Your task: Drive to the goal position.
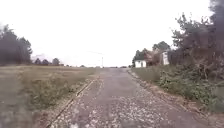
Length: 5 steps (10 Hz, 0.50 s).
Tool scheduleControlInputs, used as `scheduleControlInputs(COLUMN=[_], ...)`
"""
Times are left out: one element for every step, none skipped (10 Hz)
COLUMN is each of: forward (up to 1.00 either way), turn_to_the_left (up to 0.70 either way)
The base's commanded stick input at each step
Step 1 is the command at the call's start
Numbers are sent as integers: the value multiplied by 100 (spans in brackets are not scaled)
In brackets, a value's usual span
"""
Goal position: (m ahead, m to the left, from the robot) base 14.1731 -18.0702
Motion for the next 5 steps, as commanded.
scheduleControlInputs(forward=[70,70,70,70,70], turn_to_the_left=[-1,-1,-1,-1,-1])
